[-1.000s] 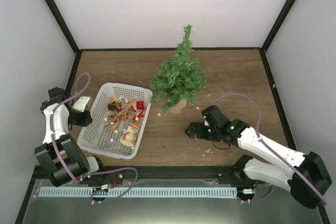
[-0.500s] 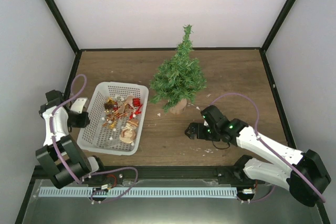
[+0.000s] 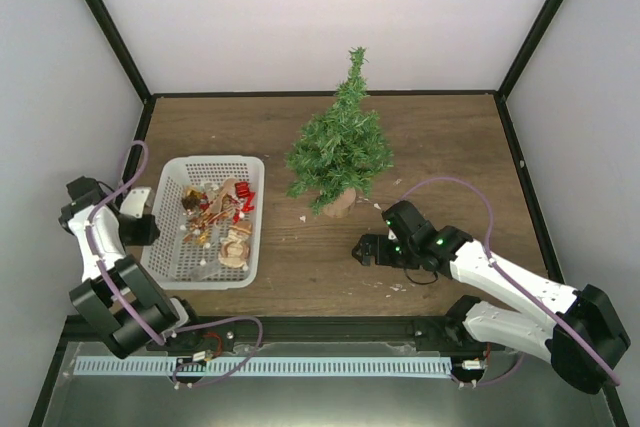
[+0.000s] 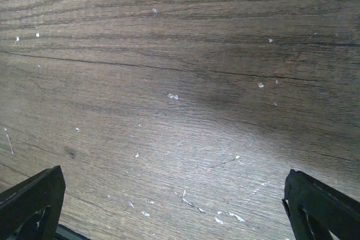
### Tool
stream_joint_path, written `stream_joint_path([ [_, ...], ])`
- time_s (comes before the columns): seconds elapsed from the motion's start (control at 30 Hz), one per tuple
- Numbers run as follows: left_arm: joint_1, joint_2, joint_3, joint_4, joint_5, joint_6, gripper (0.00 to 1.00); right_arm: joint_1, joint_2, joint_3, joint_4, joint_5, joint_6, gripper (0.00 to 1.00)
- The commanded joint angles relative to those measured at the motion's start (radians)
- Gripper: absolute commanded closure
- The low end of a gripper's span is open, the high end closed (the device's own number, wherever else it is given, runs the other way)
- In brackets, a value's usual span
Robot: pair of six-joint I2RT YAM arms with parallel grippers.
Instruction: Decorate the small christmas tree
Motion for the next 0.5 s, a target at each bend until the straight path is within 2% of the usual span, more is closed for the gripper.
stream_joint_path([
  [0.0,0.006,-0.011,0.11,-0.063,0.074,0.066,0.72,-0.005,-0.006,0.037,-0.001,0.022,-0.022,0.01],
  [0.17,0.004,0.021,0.281,-0.199,0.207,0.104,0.51,-0.005,-0.021,0.037,-0.015,0.041,-0.03,0.01],
  [0.3,-0.02,0.055,0.392,-0.326,0.322,0.193,0.49,-0.005,-0.02,0.035,-0.015,0.045,-0.027,0.01],
  [0.47,-0.195,0.089,0.351,-0.351,0.257,0.231,0.5,-0.005,-0.014,0.031,-0.001,0.036,-0.024,0.01],
])
